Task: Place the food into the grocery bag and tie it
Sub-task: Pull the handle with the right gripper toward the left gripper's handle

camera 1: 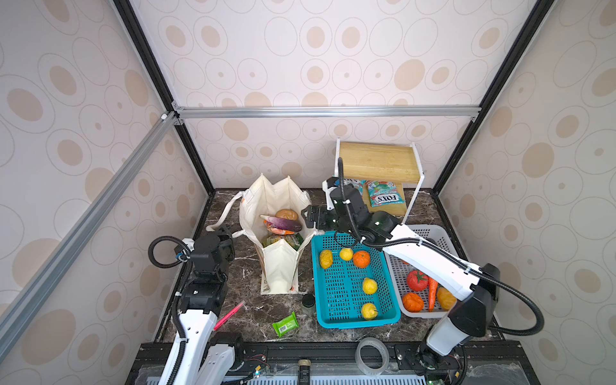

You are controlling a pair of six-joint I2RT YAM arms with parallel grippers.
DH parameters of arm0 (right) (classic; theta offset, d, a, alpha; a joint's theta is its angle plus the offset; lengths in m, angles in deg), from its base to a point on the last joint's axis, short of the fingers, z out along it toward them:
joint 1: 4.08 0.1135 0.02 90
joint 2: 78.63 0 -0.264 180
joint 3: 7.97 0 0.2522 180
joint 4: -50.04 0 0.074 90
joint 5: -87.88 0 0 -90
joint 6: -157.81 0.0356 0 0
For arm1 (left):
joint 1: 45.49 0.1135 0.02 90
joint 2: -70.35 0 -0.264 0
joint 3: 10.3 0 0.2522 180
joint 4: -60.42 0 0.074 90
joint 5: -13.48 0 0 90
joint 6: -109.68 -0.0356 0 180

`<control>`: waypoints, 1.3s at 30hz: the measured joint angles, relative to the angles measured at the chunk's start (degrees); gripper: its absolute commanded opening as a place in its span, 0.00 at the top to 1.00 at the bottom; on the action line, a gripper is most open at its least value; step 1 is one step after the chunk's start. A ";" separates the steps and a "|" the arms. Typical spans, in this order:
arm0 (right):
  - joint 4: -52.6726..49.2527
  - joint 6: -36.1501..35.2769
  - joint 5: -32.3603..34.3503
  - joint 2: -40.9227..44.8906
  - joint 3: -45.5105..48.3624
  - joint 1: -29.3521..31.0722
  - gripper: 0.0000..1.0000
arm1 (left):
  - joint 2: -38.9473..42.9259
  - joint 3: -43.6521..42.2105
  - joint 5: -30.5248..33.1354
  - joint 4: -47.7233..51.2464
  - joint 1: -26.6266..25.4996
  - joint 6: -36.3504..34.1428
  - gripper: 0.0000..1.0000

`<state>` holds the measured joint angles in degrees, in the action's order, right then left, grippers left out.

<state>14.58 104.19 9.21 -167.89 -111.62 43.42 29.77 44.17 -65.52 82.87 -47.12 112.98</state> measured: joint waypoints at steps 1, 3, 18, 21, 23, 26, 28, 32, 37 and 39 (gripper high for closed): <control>0.63 1.03 1.11 1.44 1.46 -0.15 0.01 | 0.15 0.00 0.15 0.20 0.00 -0.09 1.00; 2.12 4.96 2.54 4.79 5.73 -1.33 0.02 | 0.42 0.00 0.50 0.46 0.00 -0.13 1.00; 23.54 41.99 -2.25 7.37 30.56 -6.51 0.07 | 0.52 0.02 1.86 2.27 0.00 -0.22 1.00; 27.93 45.53 -5.77 2.58 29.88 -5.49 0.08 | 0.63 0.07 2.21 2.80 0.00 -0.52 1.00; 29.07 46.77 -8.02 -0.72 28.70 -4.48 0.12 | 0.63 0.17 2.34 3.10 0.00 -0.72 1.00; 30.93 48.09 -9.92 -3.80 26.99 -2.82 0.30 | 0.72 0.42 2.62 3.43 0.00 -1.20 1.00; 31.63 48.35 -10.40 -4.72 25.51 -1.92 0.46 | 0.79 0.61 2.84 3.52 0.00 -1.49 1.00; 33.31 48.13 -11.23 -5.51 22.67 -1.38 0.69 | 0.81 0.81 3.08 3.58 0.00 -1.97 1.00; 34.99 48.81 -12.46 -6.93 21.94 -1.44 0.49 | 0.76 1.73 3.48 4.20 0.00 -3.21 1.00; 35.98 49.70 -13.38 -8.17 21.94 -1.42 0.49 | 0.81 2.03 3.65 4.22 0.00 -3.63 1.00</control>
<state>50.56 153.89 -4.16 -176.06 -89.67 42.00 30.58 46.20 -61.87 87.08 -47.12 109.35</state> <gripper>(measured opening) 0.511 0.077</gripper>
